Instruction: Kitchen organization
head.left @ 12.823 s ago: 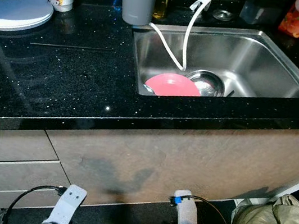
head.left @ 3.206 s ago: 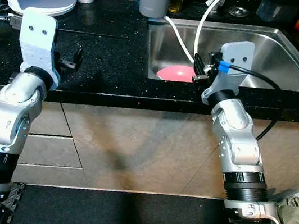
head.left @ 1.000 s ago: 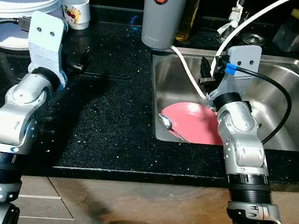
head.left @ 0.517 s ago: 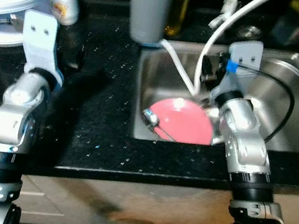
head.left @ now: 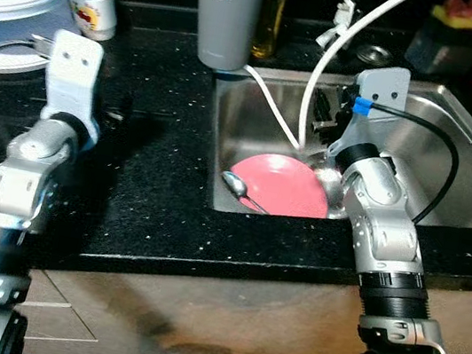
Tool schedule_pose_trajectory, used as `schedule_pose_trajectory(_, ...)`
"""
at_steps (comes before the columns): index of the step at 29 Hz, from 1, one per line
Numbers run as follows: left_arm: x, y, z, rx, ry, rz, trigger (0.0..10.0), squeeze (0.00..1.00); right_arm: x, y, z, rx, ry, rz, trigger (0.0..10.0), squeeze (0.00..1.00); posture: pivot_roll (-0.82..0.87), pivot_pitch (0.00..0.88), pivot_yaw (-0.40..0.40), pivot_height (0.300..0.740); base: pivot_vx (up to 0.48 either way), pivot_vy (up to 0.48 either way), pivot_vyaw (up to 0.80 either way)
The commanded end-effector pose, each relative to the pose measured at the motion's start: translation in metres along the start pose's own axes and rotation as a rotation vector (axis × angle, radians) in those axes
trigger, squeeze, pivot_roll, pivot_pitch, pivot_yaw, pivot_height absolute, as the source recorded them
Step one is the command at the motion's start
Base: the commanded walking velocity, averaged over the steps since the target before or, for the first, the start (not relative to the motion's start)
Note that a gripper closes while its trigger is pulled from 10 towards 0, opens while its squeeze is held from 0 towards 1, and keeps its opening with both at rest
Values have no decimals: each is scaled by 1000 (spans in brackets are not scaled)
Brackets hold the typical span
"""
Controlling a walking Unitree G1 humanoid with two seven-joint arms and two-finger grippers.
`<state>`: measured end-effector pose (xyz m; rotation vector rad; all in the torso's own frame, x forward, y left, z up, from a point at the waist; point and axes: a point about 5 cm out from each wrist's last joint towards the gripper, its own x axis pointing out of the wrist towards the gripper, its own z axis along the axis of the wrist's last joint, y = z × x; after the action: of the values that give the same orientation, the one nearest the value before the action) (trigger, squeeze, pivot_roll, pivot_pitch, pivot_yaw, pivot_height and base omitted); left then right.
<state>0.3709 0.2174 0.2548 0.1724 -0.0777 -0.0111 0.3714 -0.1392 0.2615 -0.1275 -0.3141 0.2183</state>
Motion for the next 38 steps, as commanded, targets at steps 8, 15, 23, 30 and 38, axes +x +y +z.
schedule_pose_trajectory(8,33,15,0,-10,133,30,10000,1000,-1,3,0,-6,0,12,10000,0,20,133,-1,740,0,0,0)
schedule_pose_trajectory(15,39,40,6,-178,211,148,10000,0,-5,1,1,-23,-3,4,10000,0,13,151,20,740,0,0,0)
schedule_pose_trajectory(23,39,38,4,-112,331,60,10000,0,-7,-8,3,-43,-5,-19,10000,0,14,163,31,740,0,0,0)
schedule_pose_trajectory(30,33,1,1,-44,411,-328,10000,0,-8,-11,3,-47,-2,-23,10000,0,18,172,23,740,0,0,0)
schedule_pose_trajectory(38,-14,-36,20,83,283,-852,10000,0,-4,-13,6,-52,-8,-21,10000,0,18,175,12,740,0,0,0)
